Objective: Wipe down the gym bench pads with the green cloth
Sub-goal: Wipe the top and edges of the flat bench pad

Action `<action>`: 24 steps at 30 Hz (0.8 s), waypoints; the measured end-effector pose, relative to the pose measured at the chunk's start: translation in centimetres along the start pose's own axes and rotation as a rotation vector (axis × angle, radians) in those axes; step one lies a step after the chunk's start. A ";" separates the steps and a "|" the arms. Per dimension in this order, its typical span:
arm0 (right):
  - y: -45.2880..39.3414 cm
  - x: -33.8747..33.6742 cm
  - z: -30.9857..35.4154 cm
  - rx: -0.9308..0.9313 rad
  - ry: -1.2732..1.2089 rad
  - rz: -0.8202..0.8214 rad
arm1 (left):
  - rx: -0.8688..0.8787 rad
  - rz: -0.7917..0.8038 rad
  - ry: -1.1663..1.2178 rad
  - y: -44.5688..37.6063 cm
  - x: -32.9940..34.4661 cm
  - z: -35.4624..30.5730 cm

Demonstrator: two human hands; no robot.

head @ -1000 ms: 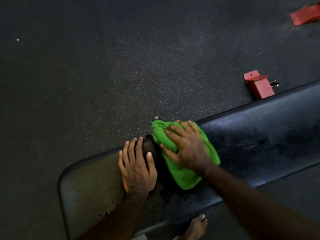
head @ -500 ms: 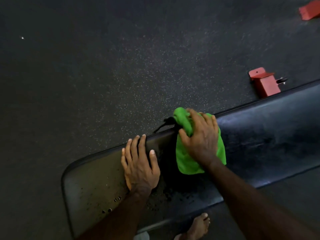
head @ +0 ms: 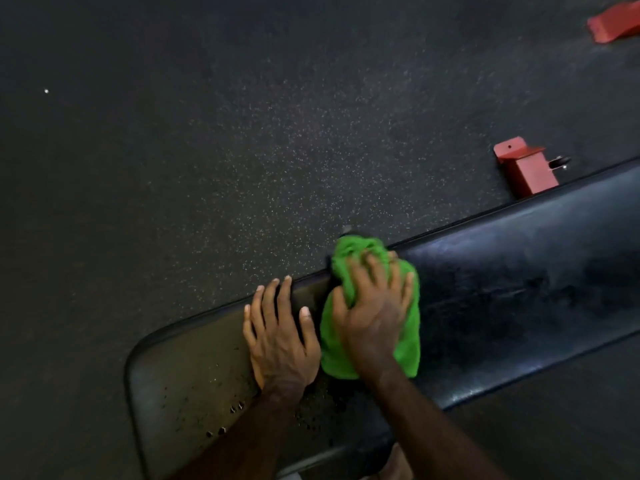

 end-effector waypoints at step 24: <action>1.9 0.9 0.7 -0.146 0.027 0.015 | 0.033 -0.045 -0.031 -0.1 0.0 -0.2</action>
Point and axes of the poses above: each hand's wrist, its own y-axis away from the middle knuckle, its own x-axis out of the palm, z = x × y, the point moved 6 cm from there along -y, towards the middle knuckle, and after that the axes turned 8 degrees about x, right-handed, at the moved point
